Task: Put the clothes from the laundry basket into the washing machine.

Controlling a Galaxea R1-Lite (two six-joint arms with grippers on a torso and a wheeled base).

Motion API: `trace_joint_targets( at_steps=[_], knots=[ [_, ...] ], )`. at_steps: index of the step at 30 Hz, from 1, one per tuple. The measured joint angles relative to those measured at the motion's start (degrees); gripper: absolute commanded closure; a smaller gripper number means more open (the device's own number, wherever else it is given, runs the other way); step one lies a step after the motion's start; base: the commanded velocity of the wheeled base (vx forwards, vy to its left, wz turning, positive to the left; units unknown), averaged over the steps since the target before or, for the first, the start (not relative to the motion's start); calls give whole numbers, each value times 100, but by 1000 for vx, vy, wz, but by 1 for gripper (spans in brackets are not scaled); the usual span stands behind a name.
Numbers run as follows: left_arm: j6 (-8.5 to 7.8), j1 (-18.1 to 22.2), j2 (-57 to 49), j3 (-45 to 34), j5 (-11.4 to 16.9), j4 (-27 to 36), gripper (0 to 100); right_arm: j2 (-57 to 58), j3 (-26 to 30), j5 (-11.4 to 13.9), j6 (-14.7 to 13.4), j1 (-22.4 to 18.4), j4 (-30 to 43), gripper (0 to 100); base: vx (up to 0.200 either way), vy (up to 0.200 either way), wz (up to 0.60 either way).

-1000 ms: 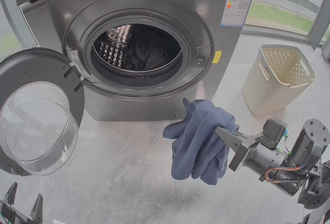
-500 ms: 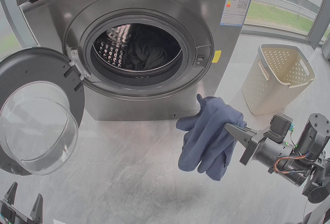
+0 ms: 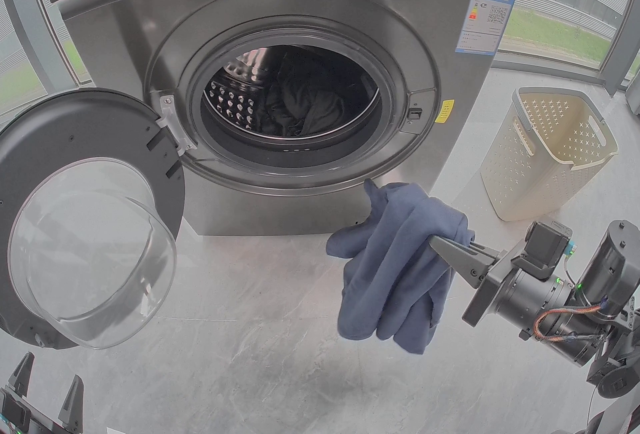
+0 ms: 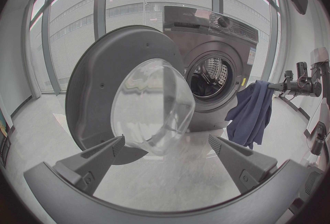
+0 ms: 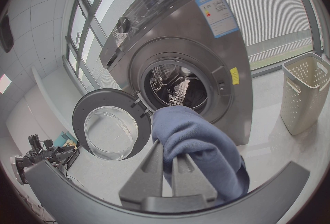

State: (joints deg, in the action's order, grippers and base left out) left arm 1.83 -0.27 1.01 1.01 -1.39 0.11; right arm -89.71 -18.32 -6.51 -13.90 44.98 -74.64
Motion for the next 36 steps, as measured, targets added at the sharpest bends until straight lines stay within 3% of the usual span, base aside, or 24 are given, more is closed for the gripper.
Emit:
trace_joint_targets(
  at_steps=[4, 9, 12, 21, 30, 36],
  knots=[
    [-17, 0, 0, 0, -5, -4, 0, -9, 9, -132, 51, 138, -62, 100, 0, 0, 0],
    [-161, 13, 0, 0, -22, -9, 0, -80, -111, -532, 84, 352, -88, 100, 0, 0, 0],
    [-201, 16, 0, 0, -17, -9, 0, -133, -218, -534, 90, 383, -106, 100, 0, 0, 0],
    [-183, 17, 0, 0, -11, -4, 0, -296, -339, -519, 172, 418, -238, 100, 0, -200, 0],
    [-190, 27, 0, 0, -22, -1, 0, -494, -527, -514, 361, 413, -265, 100, 0, 0, 0],
    [-194, 20, 0, 0, -11, -1, 0, -638, -998, -508, 383, 545, -222, 100, 0, 0, 0]
  ],
)
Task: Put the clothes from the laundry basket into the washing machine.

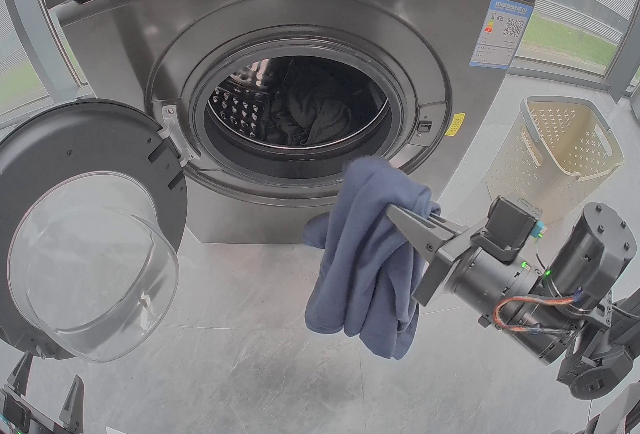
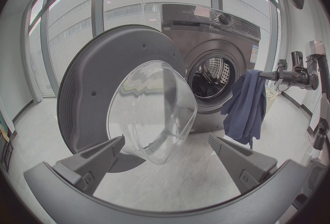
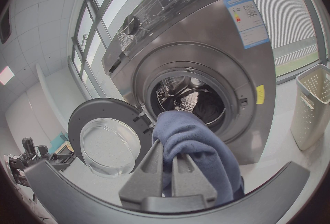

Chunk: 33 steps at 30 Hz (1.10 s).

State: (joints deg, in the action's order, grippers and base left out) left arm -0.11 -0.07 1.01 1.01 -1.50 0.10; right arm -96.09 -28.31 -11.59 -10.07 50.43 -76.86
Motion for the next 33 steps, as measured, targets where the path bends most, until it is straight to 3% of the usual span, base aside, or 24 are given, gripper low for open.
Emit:
trace_joint_targets(
  at_steps=[4, 8, 15, 21, 27, 33],
  knots=[
    [-89, 2, 0, 0, 39, -34, 0, -201, -256, -45, 30, 89, -29, 100, 0, 0, 0],
    [-40, 5, 0, 17, 250, -371, 0, -369, -389, -56, 63, 116, -89, 100, 0, 0, 0],
    [40, 7, 297, 472, 1687, -364, 0, -564, -614, -50, 79, 133, -199, 100, 0, 0, 0],
    [-169, 0, 1425, 625, 2467, -723, 0, -717, -918, -30, 85, 135, -273, 100, 0, 0, 0],
    [-339, -251, 2850, 733, 2801, -1693, 0, -855, -1240, -12, 90, 100, -297, 100, 0, 0, 0],
    [-361, -794, 4242, 898, 2829, -2639, 0, -946, -1438, -9, 104, 69, -279, 100, 0, 0, 0]
  ],
)
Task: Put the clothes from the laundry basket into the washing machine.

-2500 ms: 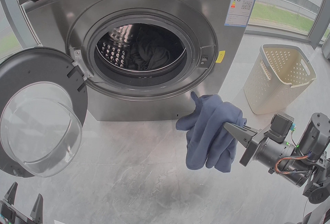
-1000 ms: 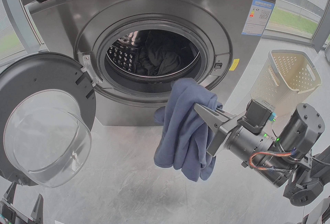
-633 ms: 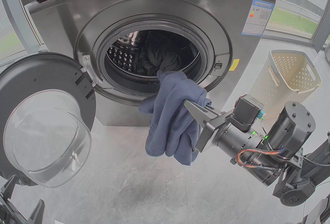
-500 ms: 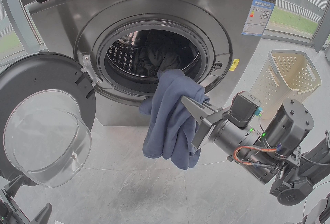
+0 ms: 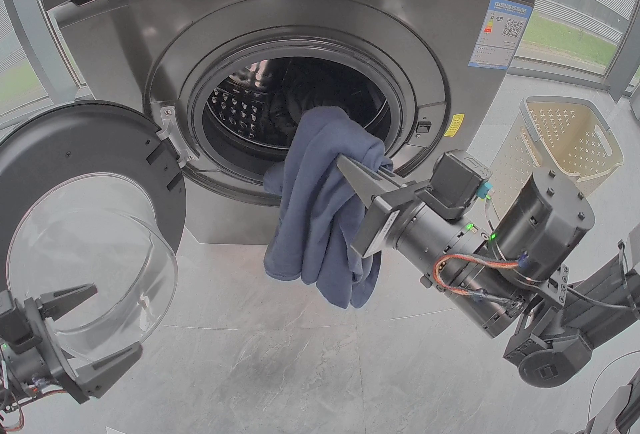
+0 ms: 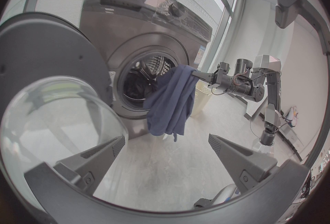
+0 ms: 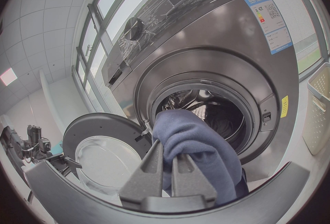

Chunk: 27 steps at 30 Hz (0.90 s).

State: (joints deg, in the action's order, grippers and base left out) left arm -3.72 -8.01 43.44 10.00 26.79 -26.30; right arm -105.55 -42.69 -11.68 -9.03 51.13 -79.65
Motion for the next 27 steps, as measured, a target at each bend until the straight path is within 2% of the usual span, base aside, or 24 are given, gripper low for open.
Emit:
trace_joint_targets(
  at_steps=[3, 7, 12, 16, 27],
  knots=[
    [33, -389, 734, 87, -110, -550, 0, -32, -85, 2, 26, -20, 15, 100, 0, 0, 0],
    [154, -1051, 1723, 218, -347, -1367, 0, -57, -223, 5, 56, -61, 41, 100, 0, 0, 0],
    [285, -1542, 2658, 369, -518, -2100, 0, -74, -343, 5, 72, -94, 52, 100, 0, 0, 0],
    [347, -1713, 3298, 583, -578, -2374, 0, -79, -402, 7, 80, -105, 48, 100, 0, 0, 0],
    [410, -1790, 4303, 1204, -597, -2442, 0, 43, -265, -15, 88, -78, 44, 100, 0, 0, 0]
  ],
)
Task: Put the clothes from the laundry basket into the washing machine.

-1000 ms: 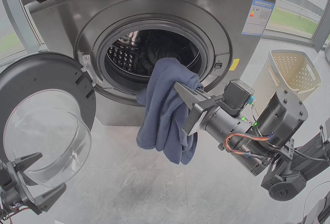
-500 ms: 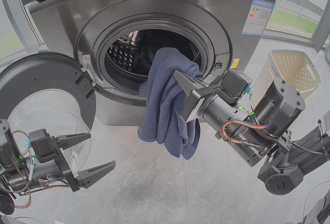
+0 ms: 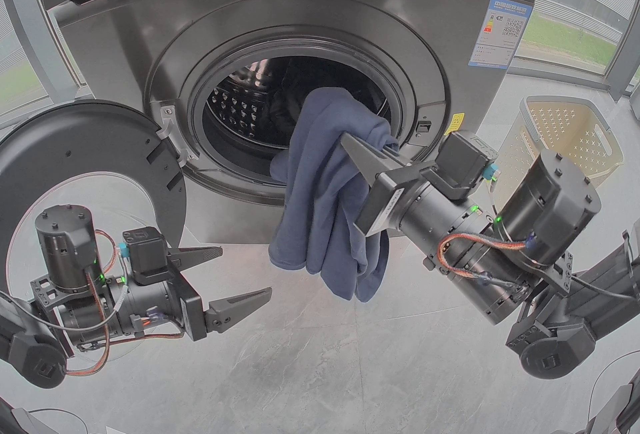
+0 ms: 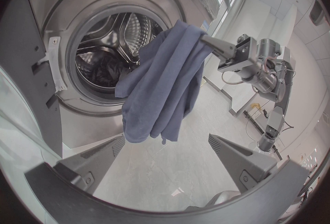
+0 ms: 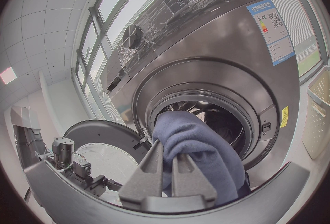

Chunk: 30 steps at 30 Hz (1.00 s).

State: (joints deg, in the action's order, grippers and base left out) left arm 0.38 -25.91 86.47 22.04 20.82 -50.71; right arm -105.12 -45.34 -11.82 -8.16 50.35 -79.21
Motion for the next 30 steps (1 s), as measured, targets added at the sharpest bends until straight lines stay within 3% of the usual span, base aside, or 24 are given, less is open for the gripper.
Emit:
trace_joint_targets(
  at_steps=[15, 21, 30],
  knots=[
    [-11, 2, 1102, 483, -51, -521, 0, 110, 113, -11, 0, 80, -21, 100, 0, 0, 0],
    [156, 6, 1471, 664, -112, -857, 0, 121, 149, -11, 0, 91, -38, 100, 0, 0, 0],
    [151, 35, 1874, 803, -119, -906, 0, 129, 155, -11, -2, 95, -46, 100, 0, 0, 0]
  ],
)
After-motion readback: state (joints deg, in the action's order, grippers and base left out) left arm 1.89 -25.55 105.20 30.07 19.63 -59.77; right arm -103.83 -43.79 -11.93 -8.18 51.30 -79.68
